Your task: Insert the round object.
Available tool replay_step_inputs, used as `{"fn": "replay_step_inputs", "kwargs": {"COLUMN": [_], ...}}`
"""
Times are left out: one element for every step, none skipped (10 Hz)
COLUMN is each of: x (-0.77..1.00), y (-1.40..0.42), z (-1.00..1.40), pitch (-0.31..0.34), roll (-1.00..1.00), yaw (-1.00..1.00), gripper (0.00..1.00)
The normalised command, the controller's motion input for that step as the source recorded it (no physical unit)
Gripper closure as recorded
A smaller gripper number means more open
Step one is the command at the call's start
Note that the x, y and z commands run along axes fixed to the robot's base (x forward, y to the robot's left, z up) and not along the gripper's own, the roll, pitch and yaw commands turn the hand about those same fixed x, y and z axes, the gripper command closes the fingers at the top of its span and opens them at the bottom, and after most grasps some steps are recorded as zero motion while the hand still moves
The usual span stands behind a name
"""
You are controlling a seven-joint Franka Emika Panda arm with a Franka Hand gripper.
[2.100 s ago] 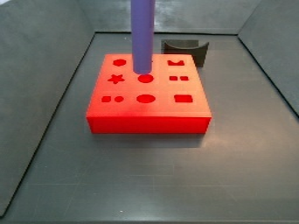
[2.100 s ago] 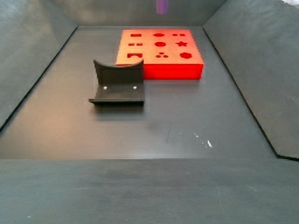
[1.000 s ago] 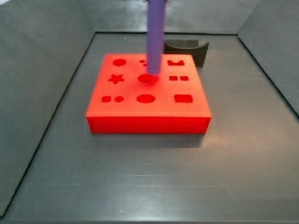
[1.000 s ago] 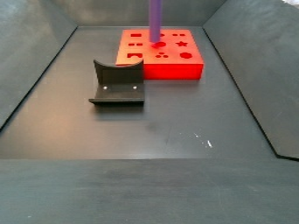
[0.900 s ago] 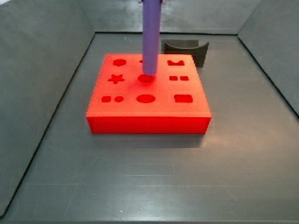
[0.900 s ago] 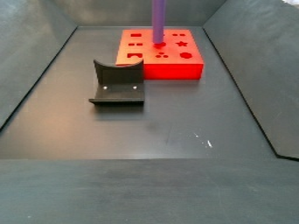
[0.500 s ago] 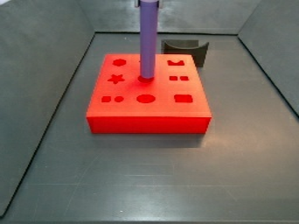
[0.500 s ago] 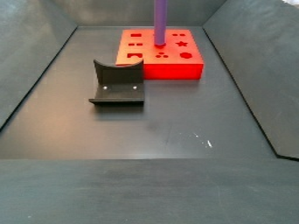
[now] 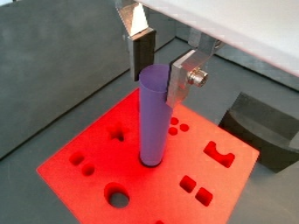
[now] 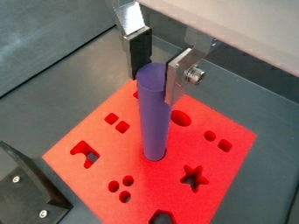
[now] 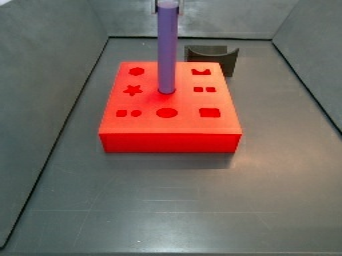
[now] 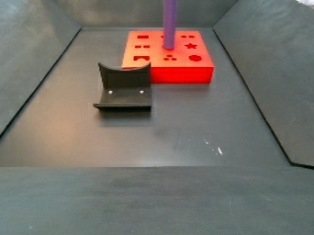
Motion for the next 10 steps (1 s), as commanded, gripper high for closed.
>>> {"fn": "replay_step_inputs", "kwargs": {"x": [0.00, -0.10, -0.07, -0.13, -0.18, -0.15, -0.07, 0.00, 0.00, 0.00], "y": [0.00, 0.00, 0.00, 0.00, 0.00, 0.00, -0.01, -0.01, 0.00, 0.00], "z": [-0.24, -0.27, -0.59, -0.83, -0.84, -0.83, -0.71, -0.52, -0.11, 0.00], "pitch": [-0.091, -0.094, -0.154, -0.223, -0.223, -0.224, -0.187, -0.120, -0.017, 0.000], "roll": [0.00, -0.01, 0.00, 0.00, 0.03, 0.05, 0.04, 0.00, 0.00, 0.00], "yaw": [0.05, 0.00, 0.00, 0.00, 0.00, 0.00, 0.00, 0.00, 0.00, 0.00], "gripper": [1.00, 1.00, 1.00, 1.00, 1.00, 1.00, 1.00, 1.00, 1.00, 1.00]}}
